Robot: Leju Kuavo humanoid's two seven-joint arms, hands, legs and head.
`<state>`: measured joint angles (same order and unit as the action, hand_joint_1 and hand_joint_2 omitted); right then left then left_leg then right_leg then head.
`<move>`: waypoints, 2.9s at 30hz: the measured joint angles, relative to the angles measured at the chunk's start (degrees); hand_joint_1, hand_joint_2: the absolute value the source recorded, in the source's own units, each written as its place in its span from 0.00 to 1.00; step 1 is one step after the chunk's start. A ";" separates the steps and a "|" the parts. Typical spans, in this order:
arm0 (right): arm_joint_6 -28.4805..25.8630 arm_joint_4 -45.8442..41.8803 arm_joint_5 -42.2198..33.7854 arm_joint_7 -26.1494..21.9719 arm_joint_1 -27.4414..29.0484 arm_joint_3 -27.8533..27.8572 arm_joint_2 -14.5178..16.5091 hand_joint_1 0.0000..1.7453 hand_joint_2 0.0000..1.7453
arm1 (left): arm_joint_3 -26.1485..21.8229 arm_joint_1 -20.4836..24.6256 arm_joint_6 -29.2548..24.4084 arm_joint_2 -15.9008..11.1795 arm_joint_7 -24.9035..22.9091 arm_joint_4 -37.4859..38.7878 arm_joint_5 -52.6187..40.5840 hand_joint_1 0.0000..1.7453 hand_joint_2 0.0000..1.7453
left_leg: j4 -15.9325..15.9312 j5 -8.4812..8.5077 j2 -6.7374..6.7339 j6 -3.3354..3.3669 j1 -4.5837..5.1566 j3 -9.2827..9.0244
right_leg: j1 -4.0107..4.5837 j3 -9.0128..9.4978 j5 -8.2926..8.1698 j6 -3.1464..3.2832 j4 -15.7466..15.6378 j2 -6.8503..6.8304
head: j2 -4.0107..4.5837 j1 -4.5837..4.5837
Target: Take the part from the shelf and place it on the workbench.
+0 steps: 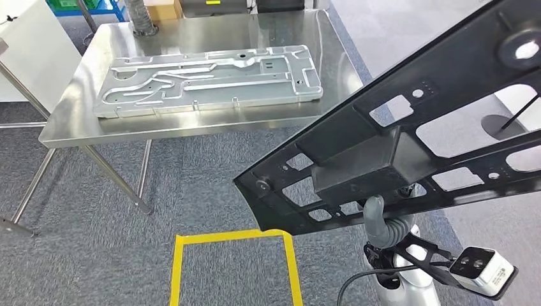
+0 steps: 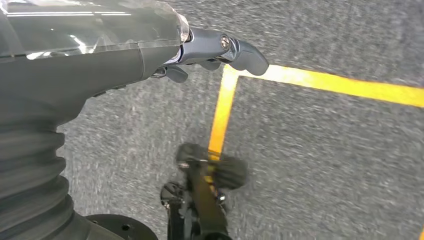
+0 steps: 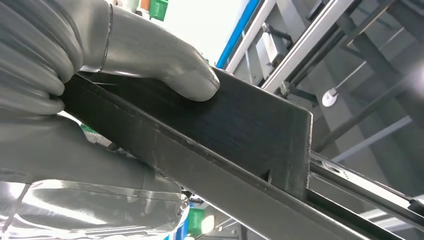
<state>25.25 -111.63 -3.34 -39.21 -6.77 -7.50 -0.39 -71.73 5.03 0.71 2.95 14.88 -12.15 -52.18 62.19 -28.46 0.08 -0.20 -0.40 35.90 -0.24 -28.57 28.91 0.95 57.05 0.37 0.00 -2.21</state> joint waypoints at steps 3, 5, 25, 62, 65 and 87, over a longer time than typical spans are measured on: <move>0.34 0.52 0.05 0.01 -0.71 -0.19 0.16 1.00 1.00 | -0.22 -0.04 -0.04 0.00 0.05 0.00 0.10 0.00 1.00 | -3.61 2.38 0.05 1.13 0.33 -1.23 | 0.20 1.50 0.86 -1.13 0.22 0.26 | 0.00 0.00; 0.39 0.75 0.08 0.00 -1.20 -0.32 0.21 1.00 1.00 | -0.24 0.04 -0.02 0.02 0.09 0.00 0.14 0.00 1.00 | -4.26 2.93 0.18 1.96 0.11 -2.42 | 0.18 1.77 1.03 -1.86 1.22 0.22 | 0.00 0.01; 0.03 3.80 -0.72 -0.01 -3.12 -0.79 0.12 1.00 1.00 | -1.07 0.15 0.65 0.48 0.46 0.02 0.04 0.00 1.00 | 9.04 -5.29 0.27 -0.51 -0.16 0.37 | 0.24 -1.92 -1.91 0.67 -0.88 -0.40 | 0.00 0.00; -0.34 4.05 -2.02 0.00 -4.03 -0.72 -0.19 1.00 1.00 | -1.34 -0.08 -0.23 0.39 -0.43 0.08 0.66 0.00 1.00 | -1.95 3.29 0.79 -0.78 -0.32 0.65 | 0.29 0.51 0.68 -0.09 0.08 1.16 | 0.00 0.03; -0.07 3.74 -1.99 -0.01 -4.16 -0.73 -0.06 1.00 1.00 | -1.42 -0.04 -0.31 0.37 -0.50 0.05 0.72 0.00 1.00 | -3.46 4.91 0.59 0.54 -0.16 0.11 | 0.37 0.84 1.34 -1.14 0.37 1.62 | 0.00 0.03; -27.60 23.79 24.42 6.27 -21.90 3.45 -5.77 1.00 1.00 | -1.51 0.46 1.28 0.23 1.56 0.04 -0.52 0.00 1.00 | 11.06 -6.83 0.02 -1.32 -0.27 1.73 | 0.34 -6.76 -5.61 0.72 0.20 0.36 | 0.00 0.04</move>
<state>-2.36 -87.85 21.07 -32.94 -28.67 -4.04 -6.16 -73.25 5.50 1.99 3.18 16.45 -12.11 -52.71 73.26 -35.30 0.10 -1.52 -0.67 37.63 0.11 -35.33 23.30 1.67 57.25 0.73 0.00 -2.16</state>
